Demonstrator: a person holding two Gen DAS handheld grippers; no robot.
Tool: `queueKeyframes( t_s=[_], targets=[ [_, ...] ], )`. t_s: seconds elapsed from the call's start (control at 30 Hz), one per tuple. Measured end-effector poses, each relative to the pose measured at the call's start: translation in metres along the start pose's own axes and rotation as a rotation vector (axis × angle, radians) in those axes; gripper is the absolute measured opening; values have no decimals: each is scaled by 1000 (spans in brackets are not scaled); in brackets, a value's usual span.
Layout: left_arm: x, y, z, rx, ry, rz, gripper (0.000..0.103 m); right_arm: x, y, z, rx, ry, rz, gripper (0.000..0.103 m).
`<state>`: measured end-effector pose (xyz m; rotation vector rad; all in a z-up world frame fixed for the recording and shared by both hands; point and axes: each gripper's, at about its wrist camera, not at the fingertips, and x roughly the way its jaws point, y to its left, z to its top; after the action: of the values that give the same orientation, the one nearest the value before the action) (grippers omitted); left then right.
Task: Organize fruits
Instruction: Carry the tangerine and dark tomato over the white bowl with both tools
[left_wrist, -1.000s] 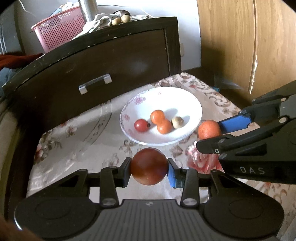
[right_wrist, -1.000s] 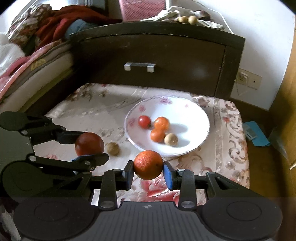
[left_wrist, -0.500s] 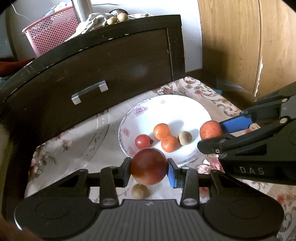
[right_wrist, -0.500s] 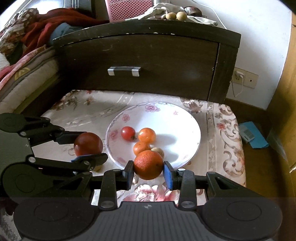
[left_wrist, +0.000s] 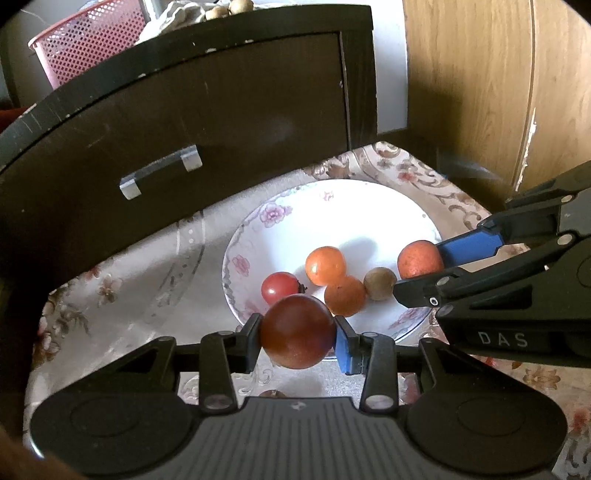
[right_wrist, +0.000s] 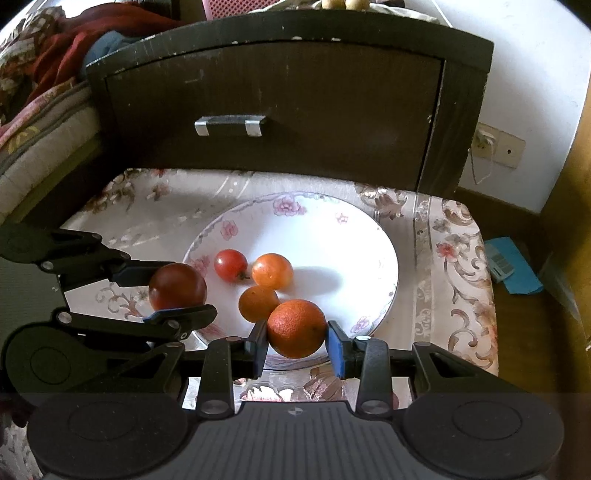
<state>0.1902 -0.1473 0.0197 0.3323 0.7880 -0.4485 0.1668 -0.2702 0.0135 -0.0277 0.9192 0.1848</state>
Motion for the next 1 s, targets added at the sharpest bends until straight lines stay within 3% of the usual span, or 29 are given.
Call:
queueKeyframes(
  t_s=[1.0],
  targets=[
    [25,5,9,-2,15,10,47,25,-11,6,-14,-9,2,33]
  ],
)
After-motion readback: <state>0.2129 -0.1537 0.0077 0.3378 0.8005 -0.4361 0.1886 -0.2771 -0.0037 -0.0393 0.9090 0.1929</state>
